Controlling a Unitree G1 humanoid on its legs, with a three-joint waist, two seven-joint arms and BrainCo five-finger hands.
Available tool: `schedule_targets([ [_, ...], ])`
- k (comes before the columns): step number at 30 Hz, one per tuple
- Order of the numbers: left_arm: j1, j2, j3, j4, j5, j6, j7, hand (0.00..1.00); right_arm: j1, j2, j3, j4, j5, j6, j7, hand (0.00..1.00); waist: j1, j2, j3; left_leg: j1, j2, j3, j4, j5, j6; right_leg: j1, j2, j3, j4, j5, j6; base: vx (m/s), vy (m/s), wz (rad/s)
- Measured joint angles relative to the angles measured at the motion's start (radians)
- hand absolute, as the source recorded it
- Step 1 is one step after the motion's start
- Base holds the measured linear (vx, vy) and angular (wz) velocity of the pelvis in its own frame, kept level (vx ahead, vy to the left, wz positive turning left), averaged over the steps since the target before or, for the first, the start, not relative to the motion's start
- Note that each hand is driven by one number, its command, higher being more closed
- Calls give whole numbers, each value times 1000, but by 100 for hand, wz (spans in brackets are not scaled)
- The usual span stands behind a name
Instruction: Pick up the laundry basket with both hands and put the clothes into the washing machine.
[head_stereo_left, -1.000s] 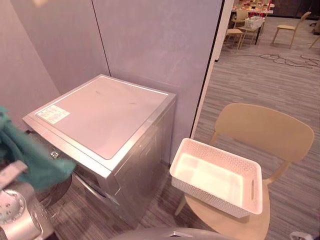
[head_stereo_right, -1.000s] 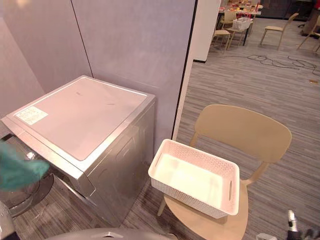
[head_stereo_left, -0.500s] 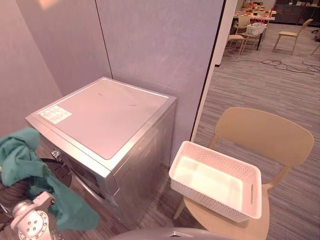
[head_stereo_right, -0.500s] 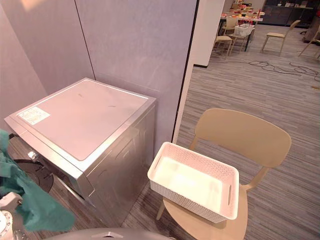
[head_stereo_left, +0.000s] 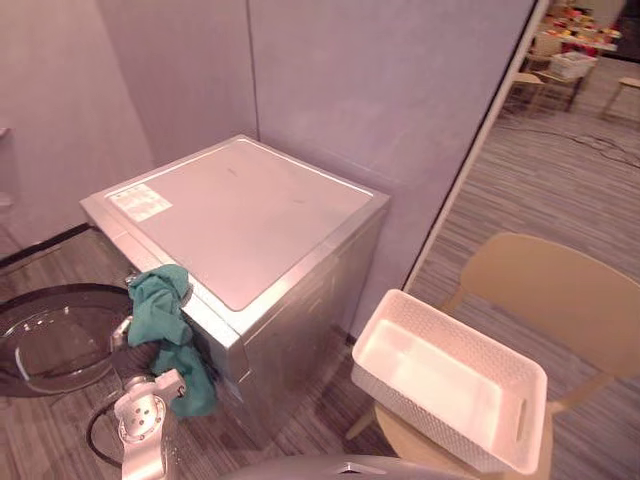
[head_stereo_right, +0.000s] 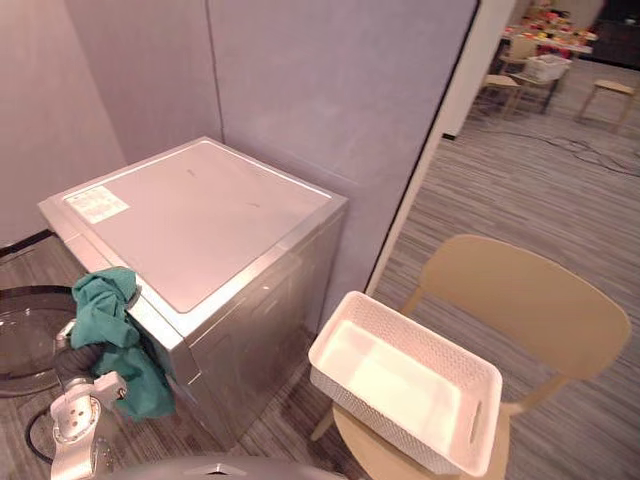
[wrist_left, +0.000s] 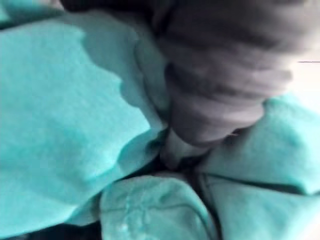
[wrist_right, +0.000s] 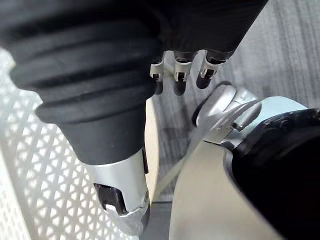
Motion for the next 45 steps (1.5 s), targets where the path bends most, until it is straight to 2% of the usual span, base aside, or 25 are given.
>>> schedule_targets([
  [6,20,35,-137,24,35,29,-70,100,-40,-25,73,26,-76,-19,2,0,10,-32,85,-183,50,-195,116,44,-24,-38,31,-164,168,-124,-75,-100,-121,104],
  [7,20,43,-167,24,36,37,-76,100,-36,-12,73,6,-77,-20,1,0,4,-37,98,-220,70,-157,125,63,2,-40,23,-217,187,-140,-87,-248,-152,108],
  [8,20,41,-187,23,38,42,-79,100,-31,-8,71,-2,-77,-28,0,0,0,-38,100,-230,122,-53,115,58,33,-40,25,-257,192,-146,-98,-241,-151,100],
  [10,8,41,-214,15,45,42,-78,100,-29,-4,67,-3,-77,-31,-11,0,-10,-52,98,-249,182,26,158,41,45,-41,15,-302,192,-144,-110,-122,-48,72],
  [12,6,35,-239,-10,54,42,-78,100,-28,-5,30,3,-76,-31,-15,0,-13,-37,98,-264,200,19,244,9,44,-45,15,-321,193,-140,-112,-81,47,37],
  [13,-4,32,-248,-18,52,39,-78,100,-24,-3,12,2,-74,-29,-20,0,-21,-25,97,-258,215,23,271,-6,38,-46,16,-330,194,-137,-101,-49,116,31],
  [15,-39,29,-259,-10,-13,39,-80,100,-12,13,-16,-1,-68,-26,-38,0,-28,-28,97,-275,244,67,282,22,6,-41,17,-342,178,-120,-82,-26,135,23],
  [16,-53,33,-270,-10,-48,39,-78,100,0,28,-26,-3,-56,-26,-46,0,-27,-23,93,-285,246,76,284,24,-26,-39,19,-343,148,-93,-69,10,180,-1],
  [17,-66,41,-291,-10,-67,38,-77,100,12,39,-25,-10,-40,-25,-50,0,-26,-34,78,-317,253,75,302,15,-36,-39,32,-345,92,-51,-57,23,193,-5],
  [19,-93,44,-337,-10,-76,38,-79,100,10,49,-24,-39,-27,-18,-67,0,-14,-36,77,-378,267,72,360,-11,-39,-45,46,-347,24,2,-46,13,203,-18],
  [20,-123,44,-385,-9,-91,37,-88,100,4,53,-23,-62,18,-18,-81,0,-8,-30,79,-446,273,73,434,-53,-23,-63,50,-337,-34,53,-29,-7,260,-26],
  [24,-206,56,-445,2,-103,33,-100,100,-33,72,-13,-121,152,-32,-85,0,0,-21,74,-585,243,99,569,-164,33,-97,19,-310,-178,166,-25,-3,366,-18],
  [26,-234,61,-451,23,-103,30,-93,100,-55,65,3,-123,159,-30,-87,0,-3,-23,70,-589,182,101,573,-195,58,-98,-12,-255,-188,218,-94,68,341,29],
  [27,-234,61,-457,27,-103,28,-92,100,-63,51,16,-128,159,-30,-87,0,-3,-10,66,-577,170,97,567,-201,68,-108,-13,-198,-162,247,-114,97,378,42],
  [28,-233,63,-459,27,-103,23,-91,100,-70,48,19,-136,160,-31,-87,0,-2,5,62,-563,153,92,536,-195,77,-138,-6,-121,-93,248,-110,132,343,53],
  [30,-233,64,-459,27,-103,14,-88,100,-73,58,21,-154,161,-32,-87,0,-6,-6,53,-534,126,73,472,-169,90,-154,33,-57,-14,179,-88,140,177,50],
  [32,-233,65,-466,53,-102,2,-85,100,-92,81,27,-157,178,-55,-83,0,-16,-28,41,-471,87,64,365,-119,111,-169,140,17,56,38,-93,170,-34,44],
  [33,-235,64,-470,67,-102,2,-85,100,-101,85,27,-158,179,-60,-82,0,-18,-29,40,-454,78,64,344,-110,114,-171,170,34,60,10,-92,200,-87,29],
  [34,-237,63,-484,88,-102,2,-85,100,-120,84,32,-161,179,-67,-78,0,-20,-29,40,-430,64,67,320,-103,113,-184,230,79,54,-18,-86,187,-118,26],
  [35,-242,53,-502,94,-100,2,-85,100,-132,88,43,-159,179,-68,-77,0,-23,-39,36,-430,40,68,323,-104,112,-198,267,134,7,-11,-96,171,-124,29],
  [36,-247,41,-511,102,-101,2,-86,100,-135,87,40,-156,179,-70,-78,0,-24,-49,25,-438,30,66,335,-105,106,-190,267,140,10,-18,-131,187,-127,19],
  [37,-245,15,-528,114,-100,7,-86,100,-145,86,25,-156,179,-72,-82,0,-16,-16,24,-439,33,55,321,-98,97,-190,281,151,14,-13,-123,233,-122,21],
  [38,-245,8,-552,114,-100,7,-89,100,-149,84,17,-158,180,-78,-83,0,-29,-7,24,-410,24,49,274,-78,92,-175,285,170,17,-13,-123,256,-114,26],
  [42,-239,8,-575,114,-101,7,-97,100,-126,91,-21,-153,201,-76,-87,0,-36,-6,25,-291,19,42,190,-44,96,-71,293,172,15,-15,-125,196,-104,47],
  [45,-240,9,-596,110,-104,6,-126,100,-131,92,-25,-147,201,-73,-103,0,-35,-2,28,-292,26,54,269,-53,103,-28,294,172,32,-38,-149,98,-45,48],
])
